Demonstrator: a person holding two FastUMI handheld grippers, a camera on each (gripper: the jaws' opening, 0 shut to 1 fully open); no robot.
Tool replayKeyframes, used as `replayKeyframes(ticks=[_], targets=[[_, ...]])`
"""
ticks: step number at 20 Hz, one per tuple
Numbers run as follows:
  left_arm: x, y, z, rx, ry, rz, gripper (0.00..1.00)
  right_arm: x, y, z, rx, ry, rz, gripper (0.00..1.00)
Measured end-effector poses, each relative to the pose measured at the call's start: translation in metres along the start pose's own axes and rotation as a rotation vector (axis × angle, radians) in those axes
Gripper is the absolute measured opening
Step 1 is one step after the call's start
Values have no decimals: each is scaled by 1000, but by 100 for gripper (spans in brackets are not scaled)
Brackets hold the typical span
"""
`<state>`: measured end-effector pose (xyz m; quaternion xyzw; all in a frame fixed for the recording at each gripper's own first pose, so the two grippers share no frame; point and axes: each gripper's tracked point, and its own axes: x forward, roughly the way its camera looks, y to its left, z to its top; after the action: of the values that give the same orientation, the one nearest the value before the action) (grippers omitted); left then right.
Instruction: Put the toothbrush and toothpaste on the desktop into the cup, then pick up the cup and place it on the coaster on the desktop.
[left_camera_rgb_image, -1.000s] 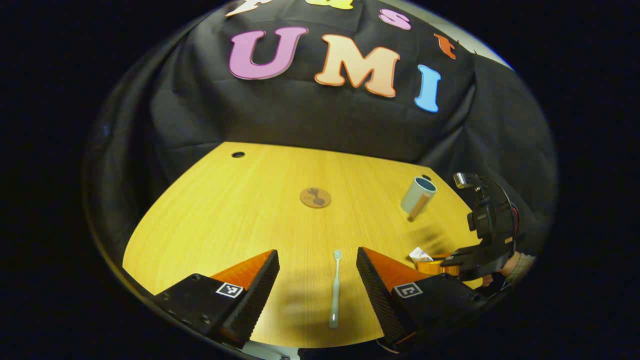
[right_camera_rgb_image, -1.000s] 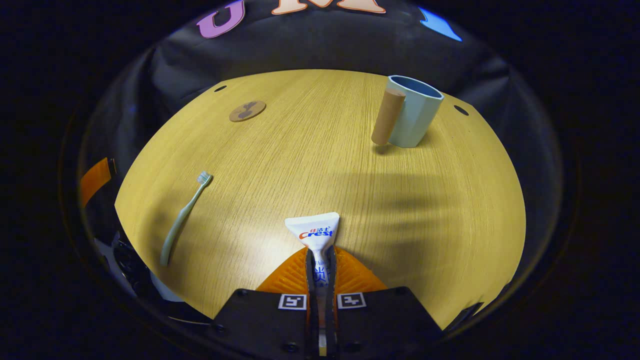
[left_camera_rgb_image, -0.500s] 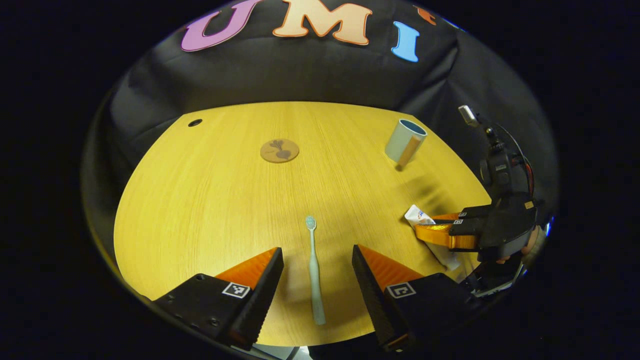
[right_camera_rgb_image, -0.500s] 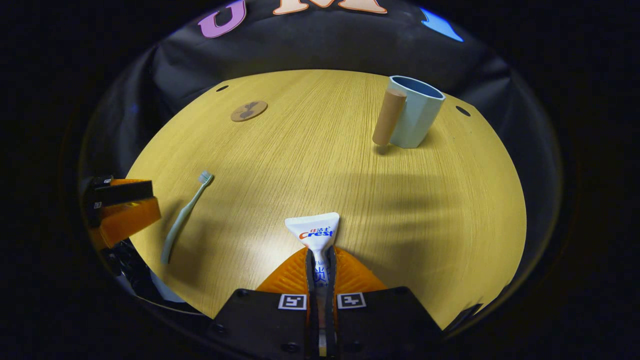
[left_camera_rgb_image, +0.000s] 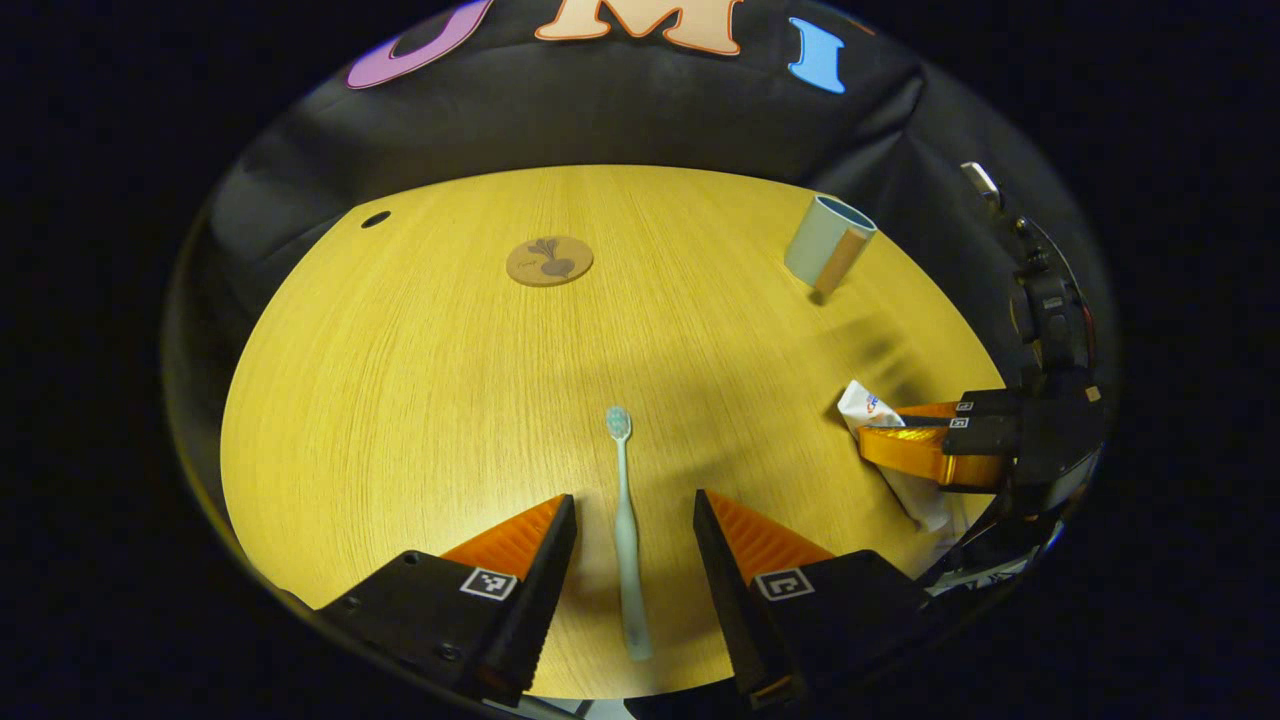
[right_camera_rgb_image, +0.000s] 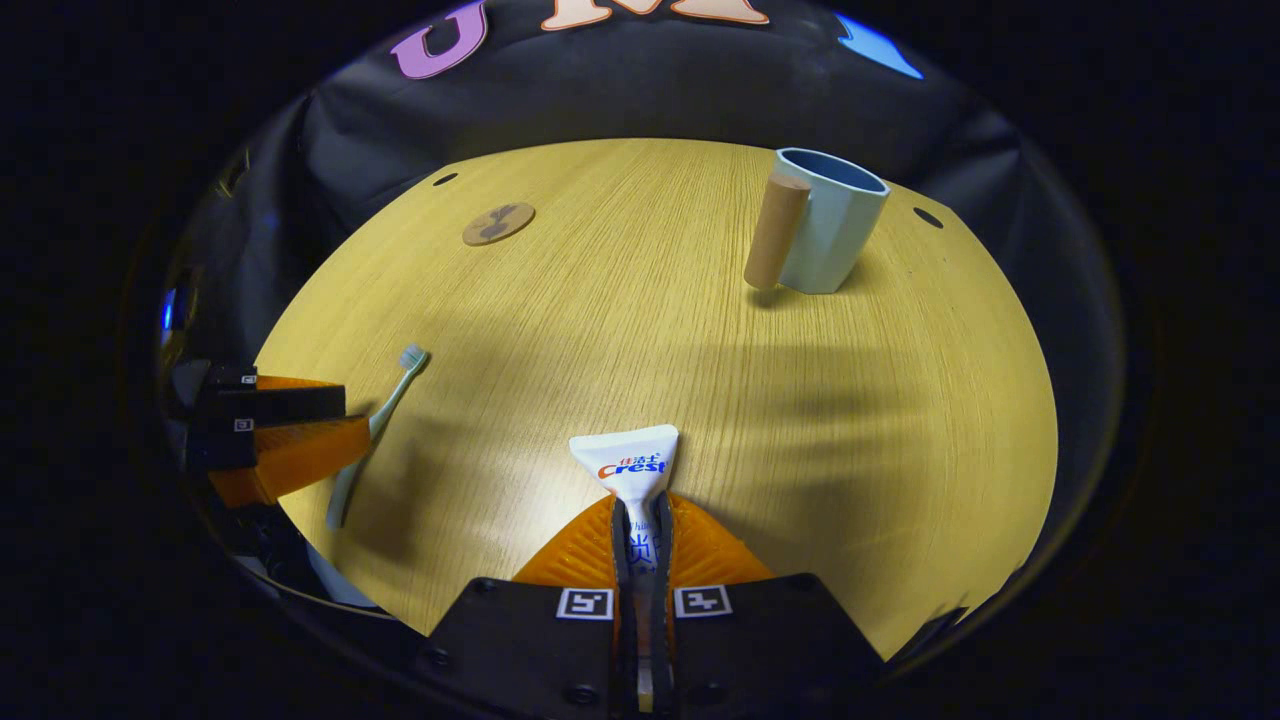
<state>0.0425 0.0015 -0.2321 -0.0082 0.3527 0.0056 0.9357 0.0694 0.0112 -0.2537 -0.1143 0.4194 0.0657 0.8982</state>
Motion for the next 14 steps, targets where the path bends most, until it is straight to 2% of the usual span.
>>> replayKeyframes(ticks=[4, 8, 9, 11, 13, 14], targets=[[7, 0, -9, 32, 33, 11, 52, 0, 0, 1, 10, -4, 9, 8], [13, 3, -14, 54, 52, 38, 46, 0, 0, 0, 35, -4, 26, 8], [13, 4, -14, 61, 54, 45, 36, -1, 0, 1, 42, -5, 31, 8], [15, 4, -13, 74, 57, 48, 28, -1, 0, 1, 54, -4, 38, 8], [15, 4, -14, 89, 61, 50, 31, -1, 0, 1, 61, -1, 45, 8], [15, 4, -14, 96, 62, 50, 29, -1, 1, 1, 64, -1, 47, 8]])
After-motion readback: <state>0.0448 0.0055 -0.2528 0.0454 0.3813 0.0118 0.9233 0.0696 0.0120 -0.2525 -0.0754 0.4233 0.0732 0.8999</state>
